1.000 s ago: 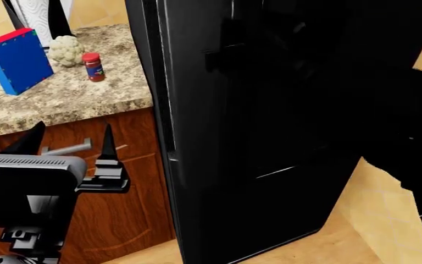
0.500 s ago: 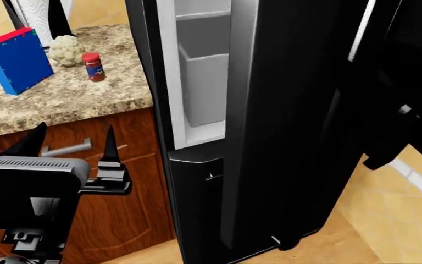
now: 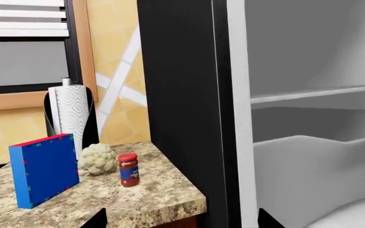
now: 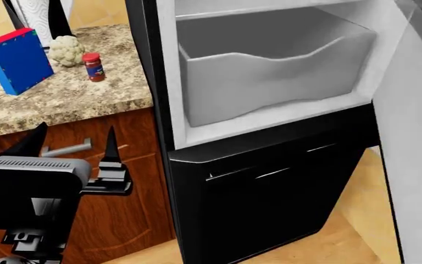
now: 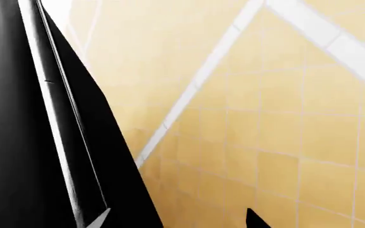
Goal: Open the fridge door
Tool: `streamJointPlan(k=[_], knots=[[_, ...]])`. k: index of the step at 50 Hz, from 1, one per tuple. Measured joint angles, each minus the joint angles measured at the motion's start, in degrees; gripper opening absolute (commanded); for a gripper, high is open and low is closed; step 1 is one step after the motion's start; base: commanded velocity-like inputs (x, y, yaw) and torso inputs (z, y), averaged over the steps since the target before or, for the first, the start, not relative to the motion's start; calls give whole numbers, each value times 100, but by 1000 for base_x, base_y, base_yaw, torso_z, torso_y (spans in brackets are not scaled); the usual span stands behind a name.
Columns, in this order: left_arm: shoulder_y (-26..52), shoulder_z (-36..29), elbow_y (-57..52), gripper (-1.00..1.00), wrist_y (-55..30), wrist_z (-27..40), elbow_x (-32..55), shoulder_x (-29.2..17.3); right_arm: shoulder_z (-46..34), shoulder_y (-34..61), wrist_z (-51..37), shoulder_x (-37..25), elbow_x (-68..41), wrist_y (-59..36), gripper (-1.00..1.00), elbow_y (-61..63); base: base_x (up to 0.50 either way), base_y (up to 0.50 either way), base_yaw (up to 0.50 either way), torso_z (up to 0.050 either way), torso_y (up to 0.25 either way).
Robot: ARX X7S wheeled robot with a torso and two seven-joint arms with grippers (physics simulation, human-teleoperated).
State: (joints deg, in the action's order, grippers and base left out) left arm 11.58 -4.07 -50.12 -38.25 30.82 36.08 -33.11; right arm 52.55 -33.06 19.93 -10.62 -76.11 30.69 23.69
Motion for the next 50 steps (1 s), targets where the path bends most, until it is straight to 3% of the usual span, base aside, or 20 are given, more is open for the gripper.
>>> streamJointPlan(k=[10, 19, 31, 39, 50], knots=[[1, -9, 0, 100, 11, 15, 14, -13, 227, -345, 117, 438, 413, 421, 100, -1689, 0, 0, 0, 0, 0], [-13, -15, 25, 100, 47, 13, 15, -21, -396, 142, -568, 322, 2146, 243, 100, -3007, 0, 0, 0, 0, 0], [-46, -42, 63, 100, 105, 7, -8, -27, -1490, 1202, -773, -36, 3592, -456, 100, -5143, 0, 0, 0, 0, 0], [-57, -46, 78, 100, 133, 9, -6, -35, -2012, 1214, -1158, -38, 4686, -275, 100, -4720, 0, 0, 0, 0, 0], [-62, -56, 91, 100, 156, 17, 0, -45, -2313, 838, -1857, -100, 5670, -790, 100, -2630, 0, 0, 0, 0, 0]])
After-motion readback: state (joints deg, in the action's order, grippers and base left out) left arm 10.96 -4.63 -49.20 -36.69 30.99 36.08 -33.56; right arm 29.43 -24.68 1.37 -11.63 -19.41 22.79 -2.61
